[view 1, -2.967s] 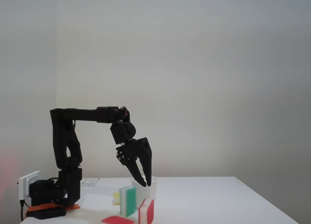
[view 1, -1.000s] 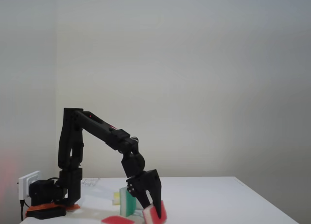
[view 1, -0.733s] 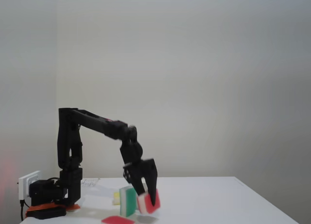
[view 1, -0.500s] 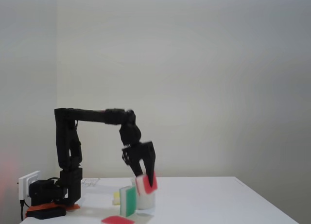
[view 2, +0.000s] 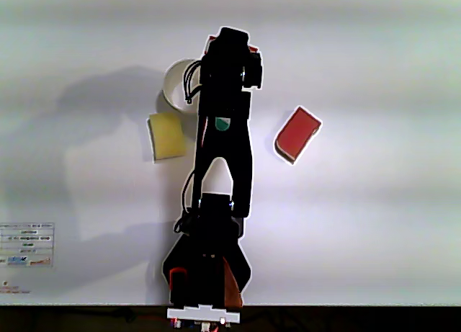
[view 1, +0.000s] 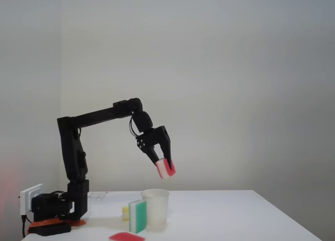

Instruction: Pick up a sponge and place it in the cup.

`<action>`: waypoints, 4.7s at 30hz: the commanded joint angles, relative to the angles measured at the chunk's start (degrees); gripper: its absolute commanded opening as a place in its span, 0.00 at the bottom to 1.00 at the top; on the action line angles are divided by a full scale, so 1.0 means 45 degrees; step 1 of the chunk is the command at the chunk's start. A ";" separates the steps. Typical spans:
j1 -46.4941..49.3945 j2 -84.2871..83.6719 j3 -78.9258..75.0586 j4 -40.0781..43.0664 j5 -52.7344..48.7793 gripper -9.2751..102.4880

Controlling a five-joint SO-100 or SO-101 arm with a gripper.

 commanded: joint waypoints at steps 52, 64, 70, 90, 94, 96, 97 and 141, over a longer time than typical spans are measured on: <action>-0.2402 0.2227 0.5156 -0.3027 0.0117 0.28; -0.2285 0.2188 0.4082 -0.2148 0.0234 0.28; -0.2227 0.2188 0.3984 -0.2148 0.0176 0.28; -0.1367 0.6816 0.4590 -0.0742 0.0332 0.08; -0.1211 0.9180 0.7480 -0.1680 0.0332 0.08; -0.1113 1.0254 0.8828 -0.2051 0.0273 0.08; -0.1074 1.0723 0.9395 -0.2109 0.0273 0.08; 0.0195 1.9043 1.9766 0.0234 0.0039 0.08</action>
